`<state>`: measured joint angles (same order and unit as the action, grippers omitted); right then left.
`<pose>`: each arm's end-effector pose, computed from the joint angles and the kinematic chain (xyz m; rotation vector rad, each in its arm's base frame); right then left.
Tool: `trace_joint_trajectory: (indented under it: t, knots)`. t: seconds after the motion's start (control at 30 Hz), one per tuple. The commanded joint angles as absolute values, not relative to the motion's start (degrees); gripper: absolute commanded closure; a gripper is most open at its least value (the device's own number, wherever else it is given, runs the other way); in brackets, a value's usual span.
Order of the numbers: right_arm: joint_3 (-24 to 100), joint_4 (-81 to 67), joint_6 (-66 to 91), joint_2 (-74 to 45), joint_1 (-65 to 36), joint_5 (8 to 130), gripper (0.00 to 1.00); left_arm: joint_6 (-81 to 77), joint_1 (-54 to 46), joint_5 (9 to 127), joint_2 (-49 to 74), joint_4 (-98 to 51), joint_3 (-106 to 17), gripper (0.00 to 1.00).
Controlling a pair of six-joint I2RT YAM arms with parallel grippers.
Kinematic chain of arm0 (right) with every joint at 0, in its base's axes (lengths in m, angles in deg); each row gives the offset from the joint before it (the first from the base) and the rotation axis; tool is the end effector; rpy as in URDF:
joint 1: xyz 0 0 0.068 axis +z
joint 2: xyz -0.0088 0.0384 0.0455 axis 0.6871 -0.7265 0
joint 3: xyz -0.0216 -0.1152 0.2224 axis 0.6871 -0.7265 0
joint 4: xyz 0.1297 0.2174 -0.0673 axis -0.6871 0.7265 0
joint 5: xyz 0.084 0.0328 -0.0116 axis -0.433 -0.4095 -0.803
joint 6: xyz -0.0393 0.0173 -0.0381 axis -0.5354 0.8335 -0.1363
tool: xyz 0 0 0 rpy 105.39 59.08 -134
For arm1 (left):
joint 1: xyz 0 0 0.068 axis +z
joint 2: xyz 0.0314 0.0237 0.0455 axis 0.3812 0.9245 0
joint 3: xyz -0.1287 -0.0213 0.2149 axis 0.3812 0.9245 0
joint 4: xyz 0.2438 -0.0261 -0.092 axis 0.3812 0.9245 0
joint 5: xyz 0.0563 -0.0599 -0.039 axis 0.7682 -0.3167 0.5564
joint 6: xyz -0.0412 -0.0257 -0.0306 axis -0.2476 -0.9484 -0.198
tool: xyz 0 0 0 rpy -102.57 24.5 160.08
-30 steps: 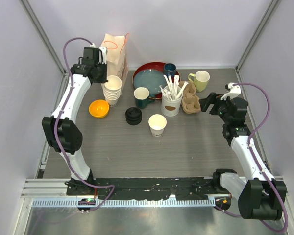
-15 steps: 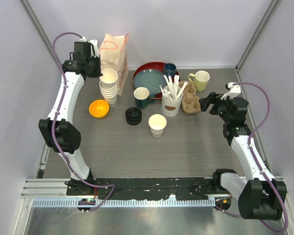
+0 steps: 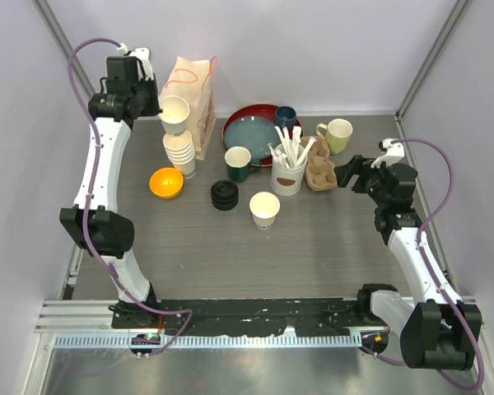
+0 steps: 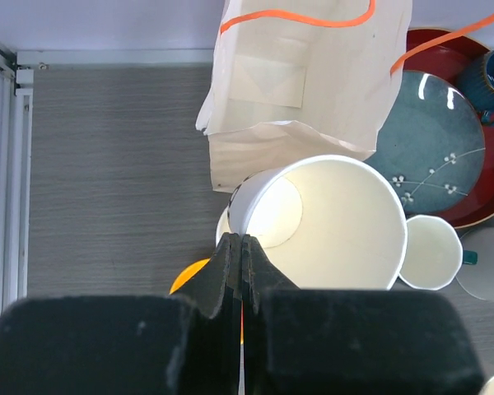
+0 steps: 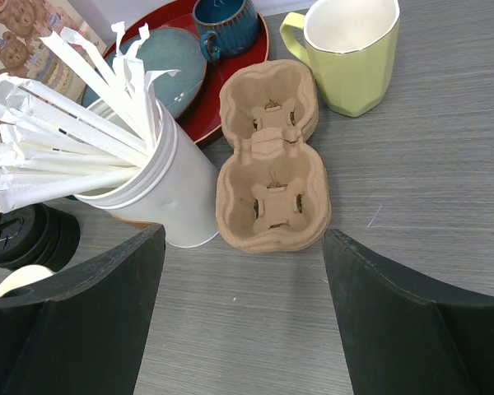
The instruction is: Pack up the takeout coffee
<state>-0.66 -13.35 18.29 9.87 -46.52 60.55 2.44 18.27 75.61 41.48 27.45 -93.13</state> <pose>0.2496 -0.0022 0.2615 0.0455 1.8207 0.3721 0.3937 -0.0289 0.4146 -0.0492 2.1313 -0.1271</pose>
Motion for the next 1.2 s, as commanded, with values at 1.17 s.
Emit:
trace_joint_trajectory:
  t: [1.17]
  knots:
    - [2.08, -12.16, 17.97, 14.17, -46.3, 60.51, 0.18, 21.07, -7.3, 58.55, 25.1, 17.39, -47.53, 1.0]
